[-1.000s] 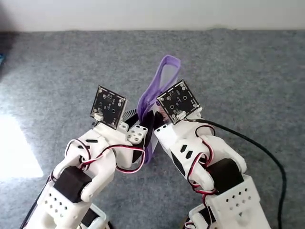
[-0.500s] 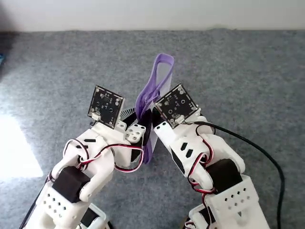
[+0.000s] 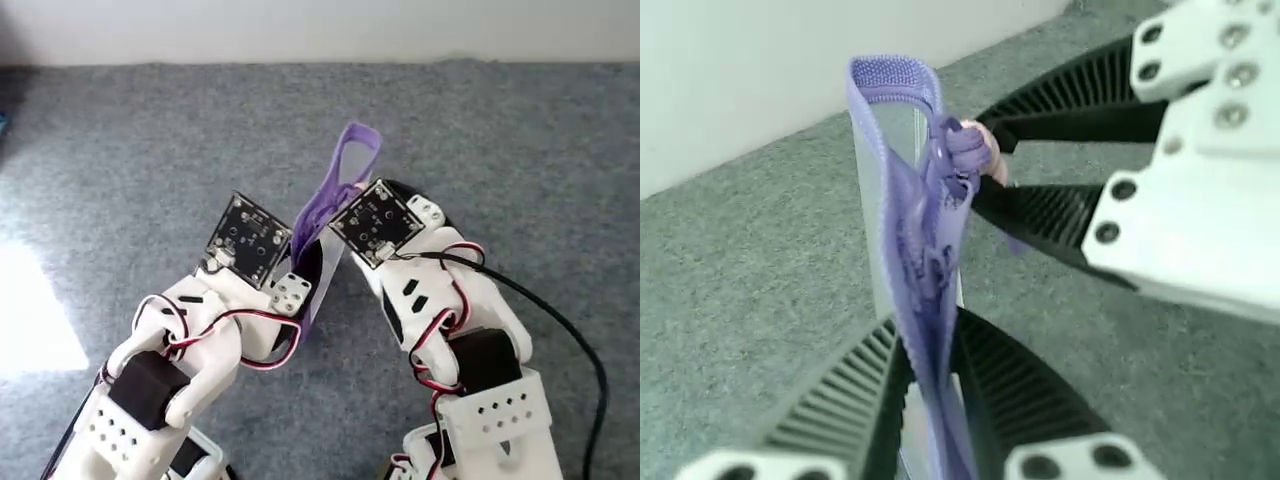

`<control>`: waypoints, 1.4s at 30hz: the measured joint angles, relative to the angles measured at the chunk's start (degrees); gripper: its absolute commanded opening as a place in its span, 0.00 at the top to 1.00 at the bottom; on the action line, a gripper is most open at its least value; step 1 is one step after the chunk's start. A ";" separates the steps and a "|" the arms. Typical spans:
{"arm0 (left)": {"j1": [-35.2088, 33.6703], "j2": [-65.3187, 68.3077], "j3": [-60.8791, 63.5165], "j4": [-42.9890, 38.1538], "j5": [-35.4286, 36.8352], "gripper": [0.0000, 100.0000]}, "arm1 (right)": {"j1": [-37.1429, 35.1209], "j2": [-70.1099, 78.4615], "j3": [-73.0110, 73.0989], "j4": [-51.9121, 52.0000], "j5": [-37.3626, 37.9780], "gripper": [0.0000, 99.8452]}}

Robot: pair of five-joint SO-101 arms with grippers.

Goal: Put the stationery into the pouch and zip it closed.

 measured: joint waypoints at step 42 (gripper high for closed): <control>-5.80 -32.70 7.47 18.90 -5.10 0.77 | 24.44 21.71 -0.70 -15.91 5.10 0.99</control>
